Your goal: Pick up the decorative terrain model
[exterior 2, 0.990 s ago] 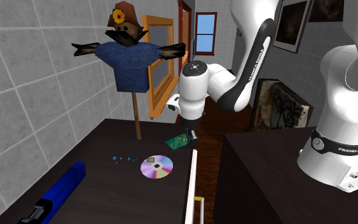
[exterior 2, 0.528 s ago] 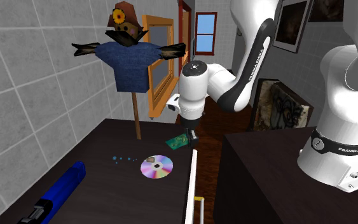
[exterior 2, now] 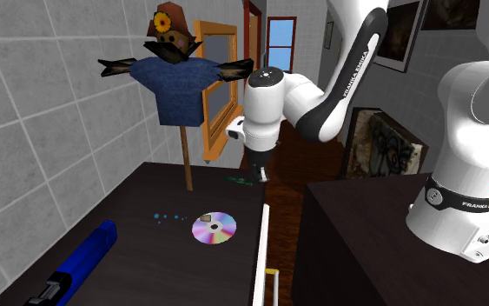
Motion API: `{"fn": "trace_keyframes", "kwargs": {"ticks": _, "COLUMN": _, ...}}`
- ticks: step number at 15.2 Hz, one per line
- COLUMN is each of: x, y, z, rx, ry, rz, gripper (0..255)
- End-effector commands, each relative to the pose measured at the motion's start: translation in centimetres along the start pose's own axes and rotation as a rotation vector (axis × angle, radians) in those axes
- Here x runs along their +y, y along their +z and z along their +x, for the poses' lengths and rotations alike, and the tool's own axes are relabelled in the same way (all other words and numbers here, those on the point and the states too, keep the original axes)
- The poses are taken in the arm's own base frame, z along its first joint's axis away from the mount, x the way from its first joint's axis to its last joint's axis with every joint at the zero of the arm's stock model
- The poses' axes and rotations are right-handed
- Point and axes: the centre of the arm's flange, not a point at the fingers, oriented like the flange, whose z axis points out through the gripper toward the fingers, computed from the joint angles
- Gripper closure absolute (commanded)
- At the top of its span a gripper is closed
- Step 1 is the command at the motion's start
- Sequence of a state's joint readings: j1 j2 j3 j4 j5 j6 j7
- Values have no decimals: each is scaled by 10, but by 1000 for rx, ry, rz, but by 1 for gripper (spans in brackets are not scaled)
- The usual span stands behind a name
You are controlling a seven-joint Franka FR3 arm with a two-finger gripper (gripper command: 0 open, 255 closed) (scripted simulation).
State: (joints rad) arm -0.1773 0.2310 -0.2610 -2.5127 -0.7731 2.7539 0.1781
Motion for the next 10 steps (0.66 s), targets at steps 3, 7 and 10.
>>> {"fn": "trace_keyframes", "kwargs": {"ticks": 3, "x": 7, "y": -20, "z": -2, "rx": 1, "ry": 1, "rz": 0, "gripper": 255}}
{"fn": "trace_keyframes", "kwargs": {"ticks": 7, "x": 14, "y": -40, "z": -3, "rx": 1, "ry": 1, "rz": 0, "gripper": 255}}
{"fn": "trace_keyframes", "kwargs": {"ticks": 10, "x": 16, "y": -45, "z": -4, "rx": 1, "ry": 1, "rz": 0, "gripper": 255}}
